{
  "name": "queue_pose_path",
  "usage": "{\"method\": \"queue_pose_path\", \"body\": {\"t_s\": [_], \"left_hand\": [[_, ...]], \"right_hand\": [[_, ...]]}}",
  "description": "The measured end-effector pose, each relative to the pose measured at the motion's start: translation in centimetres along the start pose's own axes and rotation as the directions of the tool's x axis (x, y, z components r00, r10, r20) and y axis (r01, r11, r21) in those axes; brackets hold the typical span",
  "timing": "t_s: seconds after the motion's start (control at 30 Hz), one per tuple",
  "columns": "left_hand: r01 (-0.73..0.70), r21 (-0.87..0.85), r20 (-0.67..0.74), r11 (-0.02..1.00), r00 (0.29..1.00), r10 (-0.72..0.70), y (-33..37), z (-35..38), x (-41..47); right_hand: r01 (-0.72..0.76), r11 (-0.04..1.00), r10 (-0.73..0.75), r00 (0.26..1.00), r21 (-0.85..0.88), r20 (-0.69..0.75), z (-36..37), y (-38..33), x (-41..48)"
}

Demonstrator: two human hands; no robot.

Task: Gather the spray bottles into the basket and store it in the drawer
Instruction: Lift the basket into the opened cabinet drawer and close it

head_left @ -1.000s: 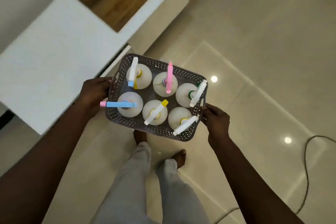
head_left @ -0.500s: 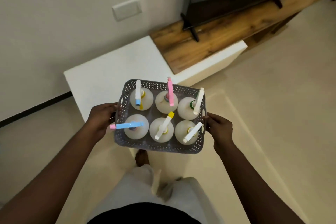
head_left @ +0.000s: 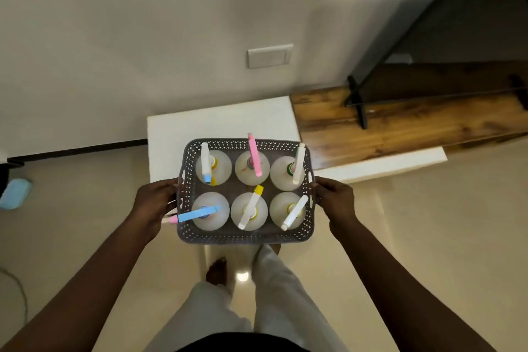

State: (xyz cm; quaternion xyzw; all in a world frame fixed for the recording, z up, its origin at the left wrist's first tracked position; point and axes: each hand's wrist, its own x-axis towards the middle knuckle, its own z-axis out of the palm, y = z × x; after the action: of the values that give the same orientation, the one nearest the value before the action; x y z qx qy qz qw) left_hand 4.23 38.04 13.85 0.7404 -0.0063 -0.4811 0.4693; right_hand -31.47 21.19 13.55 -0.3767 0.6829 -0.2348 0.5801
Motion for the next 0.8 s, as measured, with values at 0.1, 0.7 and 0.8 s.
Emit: {"method": "queue_pose_path", "body": {"t_s": [0.1,0.7,0.8], "left_hand": [[0.0,-0.004,-0.079,1.0,0.997,-0.001,0.1,1.0,2.9],[0.089,0.035,-0.082,0.995,0.993,-0.086,-1.7,3.9,17.0],[0.1,0.057,-0.075,0.993,0.993,-0.096,-2.0,4.1,18.5]], "right_hand": [[-0.006,0.997,0.009,0.999,-0.074,0.046,1.9,-1.4,4.8],[-0.033,0.938,0.08,0.989,-0.345,0.122,12.4,-0.7,19.9],[-0.027,0.929,0.082,0.988,-0.37,0.132,13.2,-0.4,21.1]]}}
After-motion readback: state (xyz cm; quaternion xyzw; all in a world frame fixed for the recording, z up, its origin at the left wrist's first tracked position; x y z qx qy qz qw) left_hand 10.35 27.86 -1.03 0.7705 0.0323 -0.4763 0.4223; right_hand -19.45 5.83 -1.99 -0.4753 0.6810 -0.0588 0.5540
